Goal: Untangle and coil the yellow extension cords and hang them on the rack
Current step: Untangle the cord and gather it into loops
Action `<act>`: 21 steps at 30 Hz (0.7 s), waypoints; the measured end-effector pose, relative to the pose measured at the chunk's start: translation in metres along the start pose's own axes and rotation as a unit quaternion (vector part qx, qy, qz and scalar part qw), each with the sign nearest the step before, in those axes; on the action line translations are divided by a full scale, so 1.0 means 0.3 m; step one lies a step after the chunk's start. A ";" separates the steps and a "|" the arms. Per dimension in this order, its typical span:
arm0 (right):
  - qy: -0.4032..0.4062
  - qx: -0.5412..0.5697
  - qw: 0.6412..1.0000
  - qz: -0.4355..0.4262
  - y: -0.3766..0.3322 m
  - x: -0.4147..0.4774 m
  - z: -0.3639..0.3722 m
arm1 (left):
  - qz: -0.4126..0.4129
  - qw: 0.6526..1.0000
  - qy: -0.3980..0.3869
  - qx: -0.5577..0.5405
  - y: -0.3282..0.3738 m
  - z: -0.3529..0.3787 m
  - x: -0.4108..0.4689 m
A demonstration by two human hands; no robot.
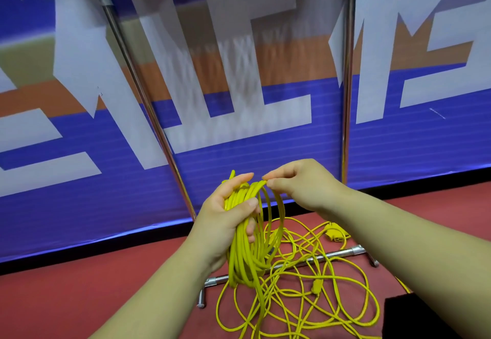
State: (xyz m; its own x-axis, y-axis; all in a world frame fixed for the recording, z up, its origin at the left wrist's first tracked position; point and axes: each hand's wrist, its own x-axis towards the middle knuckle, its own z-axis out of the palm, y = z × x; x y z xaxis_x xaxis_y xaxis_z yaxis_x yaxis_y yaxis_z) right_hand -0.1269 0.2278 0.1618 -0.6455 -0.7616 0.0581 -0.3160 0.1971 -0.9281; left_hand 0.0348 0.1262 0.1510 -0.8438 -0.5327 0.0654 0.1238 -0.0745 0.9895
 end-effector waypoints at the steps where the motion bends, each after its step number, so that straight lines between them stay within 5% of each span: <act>1: -0.004 0.002 1.000 -0.010 0.000 0.001 0.003 | -0.004 1.000 0.001 -0.006 0.004 -0.001 0.000; 13: -0.055 0.049 0.995 -0.065 0.047 -0.022 0.055 | 0.035 0.991 0.110 -0.072 0.056 -0.060 0.024; 21: -0.261 0.054 0.963 -0.034 0.115 -0.094 0.205 | 0.071 0.970 0.196 -0.124 0.091 -0.152 0.038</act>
State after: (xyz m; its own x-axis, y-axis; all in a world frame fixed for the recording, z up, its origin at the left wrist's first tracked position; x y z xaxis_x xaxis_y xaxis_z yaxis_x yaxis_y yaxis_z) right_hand -0.0769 0.2182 0.1055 -0.1799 -0.9826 -0.0469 -0.2534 0.0924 -0.9629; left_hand 0.0523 0.0797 0.1728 -0.5513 -0.8287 0.0966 0.3873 -0.1517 0.9094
